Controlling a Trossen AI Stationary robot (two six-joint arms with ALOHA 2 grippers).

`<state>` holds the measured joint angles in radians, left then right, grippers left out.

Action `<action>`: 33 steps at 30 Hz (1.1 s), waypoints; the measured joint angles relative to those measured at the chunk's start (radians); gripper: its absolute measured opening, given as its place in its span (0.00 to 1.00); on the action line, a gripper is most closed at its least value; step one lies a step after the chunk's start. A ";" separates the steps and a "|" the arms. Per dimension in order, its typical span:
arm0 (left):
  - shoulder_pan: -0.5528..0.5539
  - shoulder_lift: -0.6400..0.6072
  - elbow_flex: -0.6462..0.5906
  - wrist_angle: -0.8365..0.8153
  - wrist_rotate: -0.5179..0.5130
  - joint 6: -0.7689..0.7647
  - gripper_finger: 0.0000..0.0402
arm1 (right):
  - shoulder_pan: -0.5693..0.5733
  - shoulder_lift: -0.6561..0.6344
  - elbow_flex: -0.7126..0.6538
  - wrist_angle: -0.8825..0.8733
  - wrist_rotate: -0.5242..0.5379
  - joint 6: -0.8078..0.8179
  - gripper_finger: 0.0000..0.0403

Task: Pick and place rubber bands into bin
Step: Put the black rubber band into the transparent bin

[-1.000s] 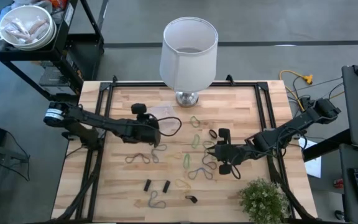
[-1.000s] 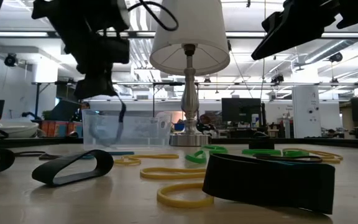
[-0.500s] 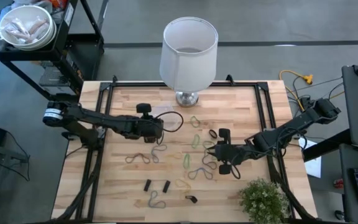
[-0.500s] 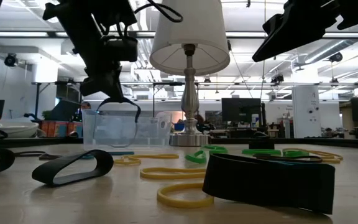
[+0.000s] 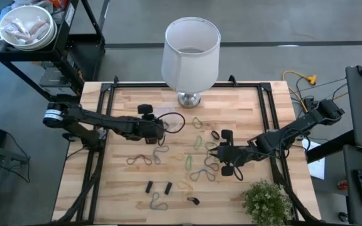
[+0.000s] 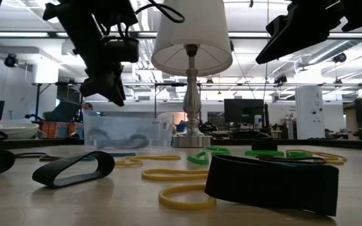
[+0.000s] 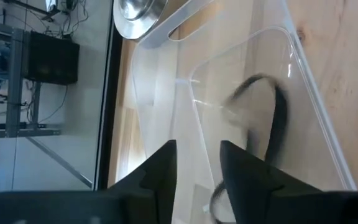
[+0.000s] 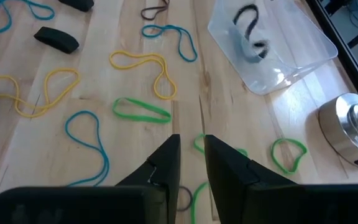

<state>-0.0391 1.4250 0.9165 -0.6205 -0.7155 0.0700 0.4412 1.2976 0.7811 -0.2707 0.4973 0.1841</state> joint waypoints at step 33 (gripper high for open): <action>-0.744 -0.365 -0.117 0.027 -0.187 -0.300 0.27 | -0.295 0.231 -0.054 -0.060 -0.113 0.213 0.17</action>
<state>-0.7832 1.0603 0.7990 -0.5933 -0.9022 -0.2302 0.1466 1.5289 0.7273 -0.3310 0.3840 0.3975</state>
